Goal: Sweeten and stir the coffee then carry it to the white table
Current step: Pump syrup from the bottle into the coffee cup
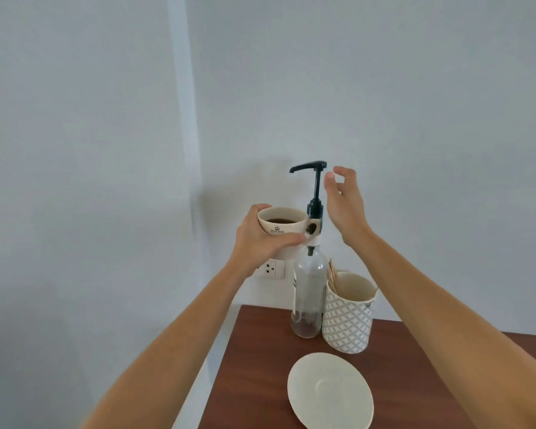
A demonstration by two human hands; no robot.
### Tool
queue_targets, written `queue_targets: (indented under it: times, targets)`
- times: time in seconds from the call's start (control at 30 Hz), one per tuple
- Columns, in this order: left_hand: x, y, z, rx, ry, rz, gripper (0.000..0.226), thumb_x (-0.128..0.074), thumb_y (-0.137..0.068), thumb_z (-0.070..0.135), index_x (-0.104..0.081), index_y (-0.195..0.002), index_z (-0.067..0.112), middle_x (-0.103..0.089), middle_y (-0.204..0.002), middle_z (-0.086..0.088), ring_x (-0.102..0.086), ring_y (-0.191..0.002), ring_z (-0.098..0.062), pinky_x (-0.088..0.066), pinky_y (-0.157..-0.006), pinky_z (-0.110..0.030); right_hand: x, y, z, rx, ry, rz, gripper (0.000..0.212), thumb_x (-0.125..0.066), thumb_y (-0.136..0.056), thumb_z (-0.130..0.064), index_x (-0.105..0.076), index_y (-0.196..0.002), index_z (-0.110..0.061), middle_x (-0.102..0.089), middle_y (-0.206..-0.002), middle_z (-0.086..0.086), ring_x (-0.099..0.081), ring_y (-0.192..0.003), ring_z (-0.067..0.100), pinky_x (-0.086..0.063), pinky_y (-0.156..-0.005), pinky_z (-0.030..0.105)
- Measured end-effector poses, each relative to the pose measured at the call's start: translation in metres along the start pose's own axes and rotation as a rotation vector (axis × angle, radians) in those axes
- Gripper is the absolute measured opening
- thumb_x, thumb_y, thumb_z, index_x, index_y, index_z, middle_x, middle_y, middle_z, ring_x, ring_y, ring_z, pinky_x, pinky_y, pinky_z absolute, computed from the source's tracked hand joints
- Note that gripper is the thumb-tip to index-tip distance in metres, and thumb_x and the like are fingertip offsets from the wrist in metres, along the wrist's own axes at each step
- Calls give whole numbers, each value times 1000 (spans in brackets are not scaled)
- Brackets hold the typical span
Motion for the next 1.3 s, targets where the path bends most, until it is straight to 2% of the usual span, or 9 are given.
queue_targets:
  times: [0.1, 0.23, 0.37, 0.57, 0.7, 0.8, 0.93, 1.1, 1.3]
  targets:
    - [5, -18, 7, 14, 8, 12, 82, -96, -50, 33, -53, -120, 25, -66, -110, 4, -65, -99, -14, -54, -71, -28, -16, -22, -10, -37, 10, -1, 40, -35, -102, -47, -44, -130, -20, -57, -94, 2, -54, -77, 14, -43, -67, 27]
    - [4, -34, 13, 33, 34, 7, 83, -95, -51, 33, -51, -121, 24, -64, -112, 3, -64, -101, -16, -52, -70, -27, -32, -38, -11, -92, -100, 29, 39, -38, -95, -60, -53, -93, -23, -61, -82, 1, -57, -74, 20, -52, -77, 39]
    - [-1, -42, 19, 41, 36, 3, 89, -92, -45, 37, -50, -122, 23, -63, -114, 2, -63, -101, -16, -51, -66, -25, -38, -42, -7, -131, -259, 105, 27, -54, -93, -41, -51, -77, -19, -62, -75, 3, -57, -63, 20, -45, -57, 29]
    - [-4, -52, 25, 45, 55, -13, 84, -91, -48, 33, -50, -121, 22, -63, -111, 2, -62, -93, -12, -52, -61, -25, -43, -45, -7, -85, -326, 119, 13, -49, -87, -21, -53, -76, -14, -76, -64, 0, -74, -66, 26, -52, -59, 28]
    - [-5, -56, 25, 48, 57, -15, 86, -88, -43, 35, -50, -119, 23, -64, -111, 2, -63, -96, -13, -50, -61, -23, -44, -47, -5, -50, -274, 103, 14, -48, -85, -22, -53, -76, -12, -77, -66, 2, -75, -66, 25, -52, -63, 33]
    - [-7, -58, 23, 55, 65, -22, 84, -90, -45, 34, -50, -118, 24, -63, -111, 2, -63, -97, -14, -51, -64, -25, -43, -48, -3, -37, -267, 99, 14, -47, -85, -20, -52, -74, -12, -77, -65, 3, -72, -59, 18, -49, -59, 30]
    - [-9, -60, 20, 57, 70, -27, 81, -92, -52, 28, -50, -121, 21, -64, -112, 2, -64, -98, -14, -50, -64, -24, -42, -48, -3, -34, -265, 98, 15, -46, -85, -18, -52, -74, -10, -77, -64, 5, -73, -58, 20, -51, -59, 31]
    - [-10, -59, 19, 58, 69, -34, 78, -93, -56, 26, -50, -121, 21, -63, -110, 2, -62, -94, -12, -49, -62, -23, -41, -48, -1, -38, -224, 107, 18, -44, -85, -16, -52, -70, -10, -75, -60, 3, -72, -55, 19, -45, -50, 25]
    - [-12, -57, 17, 68, 75, -41, 78, -93, -58, 24, -49, -123, 19, -62, -112, 0, -61, -94, -13, -48, -62, -22, -40, -49, 2, -21, -153, 114, 20, -43, -81, -17, -45, -61, -12, -76, -73, 17, -74, -62, 26, -45, -54, 28]
Point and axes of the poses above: each hand's wrist, its own y-axis away from the middle knuckle, its own x-axis out of the back of the hand, z = x × y, the point moved 7 cm from there along -y, towards the middle knuckle
